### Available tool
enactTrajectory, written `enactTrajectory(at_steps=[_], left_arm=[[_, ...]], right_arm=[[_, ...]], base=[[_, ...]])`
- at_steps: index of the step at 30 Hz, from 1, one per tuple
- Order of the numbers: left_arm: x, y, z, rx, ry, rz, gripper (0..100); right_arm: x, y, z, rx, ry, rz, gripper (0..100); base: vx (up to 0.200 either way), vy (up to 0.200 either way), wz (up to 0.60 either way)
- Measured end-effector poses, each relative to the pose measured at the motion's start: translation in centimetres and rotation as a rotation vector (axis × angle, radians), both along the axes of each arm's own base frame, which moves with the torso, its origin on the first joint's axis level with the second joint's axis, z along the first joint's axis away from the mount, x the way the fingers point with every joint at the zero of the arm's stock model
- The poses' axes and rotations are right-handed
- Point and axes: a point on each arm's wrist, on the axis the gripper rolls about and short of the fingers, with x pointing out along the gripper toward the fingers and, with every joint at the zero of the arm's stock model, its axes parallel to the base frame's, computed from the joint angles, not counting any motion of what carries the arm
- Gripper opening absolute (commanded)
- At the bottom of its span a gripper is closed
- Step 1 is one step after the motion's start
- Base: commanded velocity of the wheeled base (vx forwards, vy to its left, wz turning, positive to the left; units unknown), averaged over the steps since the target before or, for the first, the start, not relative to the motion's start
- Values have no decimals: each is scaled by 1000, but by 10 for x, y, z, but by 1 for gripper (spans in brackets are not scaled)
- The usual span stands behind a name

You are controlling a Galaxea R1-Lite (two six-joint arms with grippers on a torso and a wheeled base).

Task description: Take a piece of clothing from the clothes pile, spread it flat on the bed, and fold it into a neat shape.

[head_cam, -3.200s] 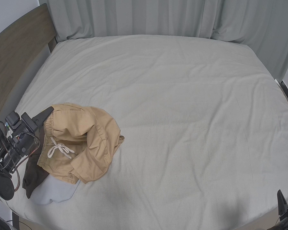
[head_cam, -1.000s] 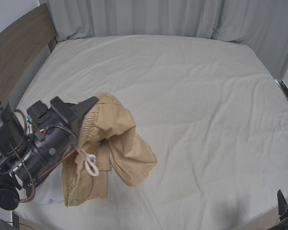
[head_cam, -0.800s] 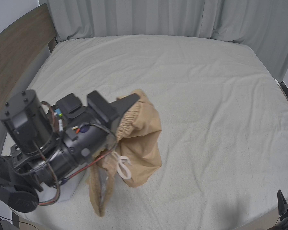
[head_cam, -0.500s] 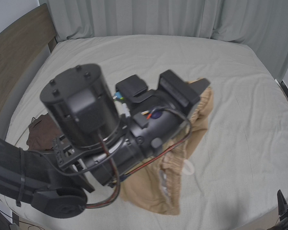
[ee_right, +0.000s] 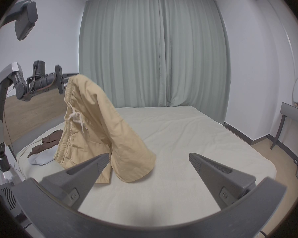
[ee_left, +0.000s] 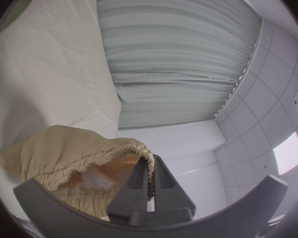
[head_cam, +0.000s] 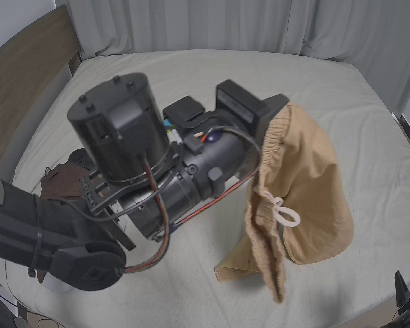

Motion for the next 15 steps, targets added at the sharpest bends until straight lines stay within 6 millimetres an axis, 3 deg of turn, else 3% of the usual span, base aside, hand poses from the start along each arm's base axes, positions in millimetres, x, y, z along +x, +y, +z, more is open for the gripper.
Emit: enactTrajectory(at_steps=[6,15], left_arm=[[18,32,-36,135,29,109,0],[20,69,-78,240,-23,198,0]], right_arm=[[0,0,0,0,0,0,100],[0,0,0,1,0,0,100]], base=[[0,0,0],[0,0,0]])
